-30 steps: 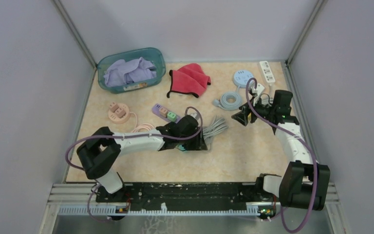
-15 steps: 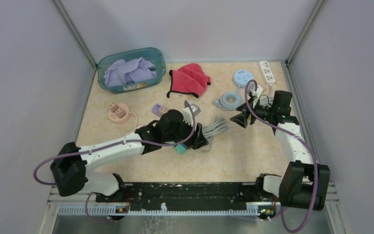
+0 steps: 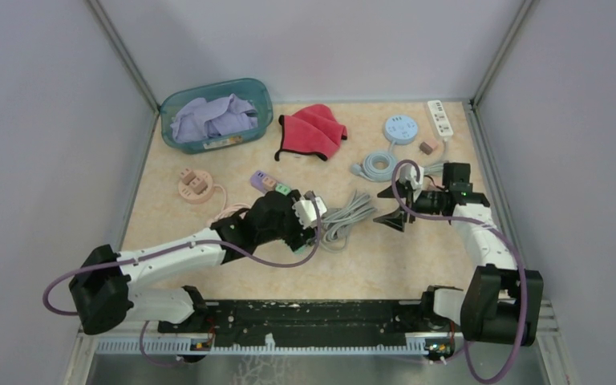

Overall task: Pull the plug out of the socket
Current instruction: Move the socket to the center of the board, then pick up the socket from the center of the board.

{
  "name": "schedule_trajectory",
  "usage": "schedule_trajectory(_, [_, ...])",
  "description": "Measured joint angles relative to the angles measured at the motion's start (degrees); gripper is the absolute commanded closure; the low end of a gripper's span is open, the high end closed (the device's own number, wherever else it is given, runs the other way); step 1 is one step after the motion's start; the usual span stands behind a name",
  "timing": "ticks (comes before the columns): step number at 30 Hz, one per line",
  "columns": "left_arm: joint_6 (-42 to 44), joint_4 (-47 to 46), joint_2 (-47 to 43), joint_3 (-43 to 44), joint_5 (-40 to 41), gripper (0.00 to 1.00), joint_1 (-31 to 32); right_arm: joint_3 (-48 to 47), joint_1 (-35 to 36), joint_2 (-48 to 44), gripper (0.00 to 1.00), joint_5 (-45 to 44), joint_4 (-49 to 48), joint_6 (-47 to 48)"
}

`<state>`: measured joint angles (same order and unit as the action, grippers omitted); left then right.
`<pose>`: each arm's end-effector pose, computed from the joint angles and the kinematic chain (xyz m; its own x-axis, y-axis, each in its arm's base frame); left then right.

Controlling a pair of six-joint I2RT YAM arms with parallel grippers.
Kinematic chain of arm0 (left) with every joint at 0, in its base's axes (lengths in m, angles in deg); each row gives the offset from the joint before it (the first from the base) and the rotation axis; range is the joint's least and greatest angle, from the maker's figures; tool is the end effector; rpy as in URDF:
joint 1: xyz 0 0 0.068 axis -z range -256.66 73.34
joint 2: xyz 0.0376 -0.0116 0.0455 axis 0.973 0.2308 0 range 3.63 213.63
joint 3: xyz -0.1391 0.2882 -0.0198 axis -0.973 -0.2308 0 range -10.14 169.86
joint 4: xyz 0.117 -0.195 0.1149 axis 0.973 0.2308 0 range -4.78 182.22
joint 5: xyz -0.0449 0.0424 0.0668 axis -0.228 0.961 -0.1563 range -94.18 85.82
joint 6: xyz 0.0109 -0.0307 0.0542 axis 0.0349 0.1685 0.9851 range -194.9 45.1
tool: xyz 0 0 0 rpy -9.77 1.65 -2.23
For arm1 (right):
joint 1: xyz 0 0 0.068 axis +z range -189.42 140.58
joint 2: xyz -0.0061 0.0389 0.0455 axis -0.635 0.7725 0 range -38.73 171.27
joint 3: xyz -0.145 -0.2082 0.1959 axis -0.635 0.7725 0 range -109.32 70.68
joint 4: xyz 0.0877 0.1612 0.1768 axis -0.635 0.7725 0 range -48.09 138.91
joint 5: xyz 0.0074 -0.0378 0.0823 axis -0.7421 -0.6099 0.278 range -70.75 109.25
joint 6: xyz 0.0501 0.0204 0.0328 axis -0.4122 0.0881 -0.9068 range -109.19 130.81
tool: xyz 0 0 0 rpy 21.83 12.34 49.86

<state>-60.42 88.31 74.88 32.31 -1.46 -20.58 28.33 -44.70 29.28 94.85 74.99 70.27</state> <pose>0.1475 -0.2151 0.2833 -0.0839 0.5722 -0.8158 0.8545 0.4625 0.2365 0.1914 0.0297 0.2813 -0.0212 -0.2133 -0.9768 -0.9758 0.2169 -0.0262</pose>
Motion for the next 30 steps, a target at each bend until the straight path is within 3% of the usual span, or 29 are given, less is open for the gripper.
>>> schedule_trajectory(4, [5.9, 0.0, -0.3, 0.0, 0.8, 0.15, -2.6, 0.0, 0.2, 0.0, 0.3, -0.1, 0.5, 1.5])
schedule_trajectory(8, [5.2, -0.2, -2.1, 0.0, -3.9, 0.11, -10.9, 0.0, 1.7, 0.0, 0.3, -0.7, 0.4, 1.6])
schedule_trajectory(10, [2.4, -1.0, -3.0, 0.0, -6.9, 0.11, -15.5, 0.0, 2.7, 0.0, 0.3, -1.0, 0.3, 1.6])
schedule_trajectory(20, [-16.6, -4.5, -1.7, 0.4, -19.1, 0.12, -25.9, 0.0, 5.5, 1.5, 0.3, -2.3, -1.0, 0.3])
schedule_trajectory(25, [-22.6, -6.2, -1.7, -0.4, -22.4, 0.19, -28.5, 0.0, 6.7, 1.6, 0.3, -3.3, -3.6, -4.3])
schedule_trajectory(30, [-25.7, -5.9, -1.8, -1.2, -23.7, 0.2, -29.2, -3.0, 15.7, 4.2, 0.29, -7.8, -6.4, -13.7])
